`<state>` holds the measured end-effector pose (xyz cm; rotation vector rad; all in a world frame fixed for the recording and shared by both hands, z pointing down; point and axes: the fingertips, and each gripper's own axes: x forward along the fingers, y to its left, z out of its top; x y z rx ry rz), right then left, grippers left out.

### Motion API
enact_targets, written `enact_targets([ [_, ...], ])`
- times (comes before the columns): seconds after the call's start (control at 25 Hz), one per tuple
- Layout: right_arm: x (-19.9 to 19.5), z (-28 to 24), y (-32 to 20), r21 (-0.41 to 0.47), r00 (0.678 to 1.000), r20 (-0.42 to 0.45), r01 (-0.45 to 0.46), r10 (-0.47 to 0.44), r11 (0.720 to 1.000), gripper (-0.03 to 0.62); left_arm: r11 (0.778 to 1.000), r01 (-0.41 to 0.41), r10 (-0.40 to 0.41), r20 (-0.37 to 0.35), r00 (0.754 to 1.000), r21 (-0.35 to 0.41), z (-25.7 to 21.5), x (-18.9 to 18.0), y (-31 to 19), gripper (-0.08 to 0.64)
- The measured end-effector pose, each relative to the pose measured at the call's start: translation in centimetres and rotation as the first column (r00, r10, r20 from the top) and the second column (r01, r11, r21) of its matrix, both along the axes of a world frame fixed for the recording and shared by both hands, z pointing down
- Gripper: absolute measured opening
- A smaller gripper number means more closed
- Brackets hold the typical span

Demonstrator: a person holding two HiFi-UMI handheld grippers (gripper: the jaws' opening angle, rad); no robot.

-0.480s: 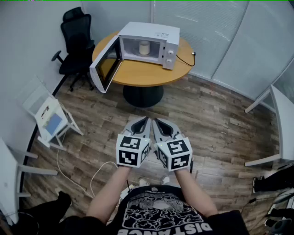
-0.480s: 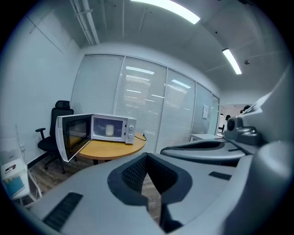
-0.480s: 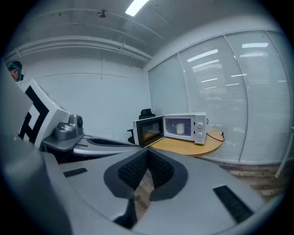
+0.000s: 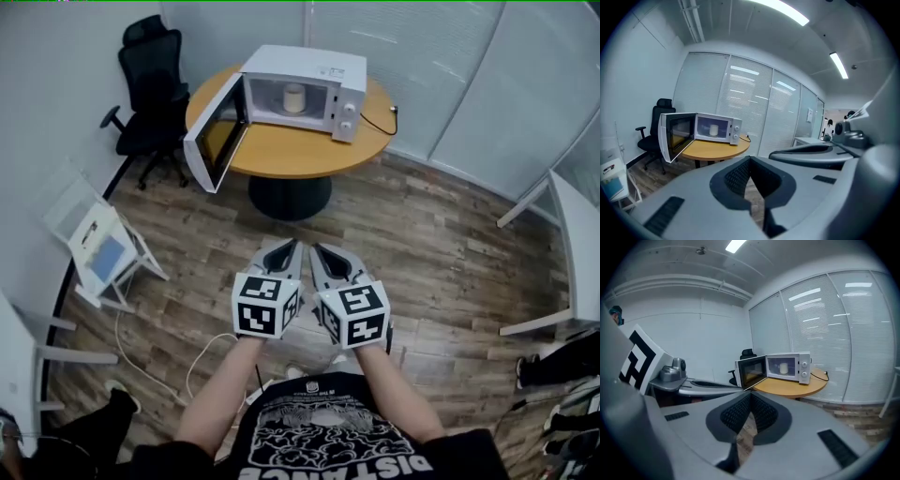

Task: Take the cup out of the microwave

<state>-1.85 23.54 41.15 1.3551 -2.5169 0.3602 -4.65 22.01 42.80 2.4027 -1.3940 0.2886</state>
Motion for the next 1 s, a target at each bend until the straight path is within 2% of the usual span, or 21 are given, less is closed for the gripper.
enact_targets([
  [0.52,-0.2,0.7,-3.3,-0.004,1.0,0.016,0.014,-0.014,1.0,0.015,1.0,0.0,0.0,0.014,1.0,0.003,0.8,0.1,-3.1,0.009],
  [1.0,1.5,1.0,-13.0,-0.013,0.998,0.051,0.041,-0.04,0.999,0.015,0.998,0.056,-0.056,0.038,0.998,-0.018,1.3,0.7,-12.6,0.009],
])
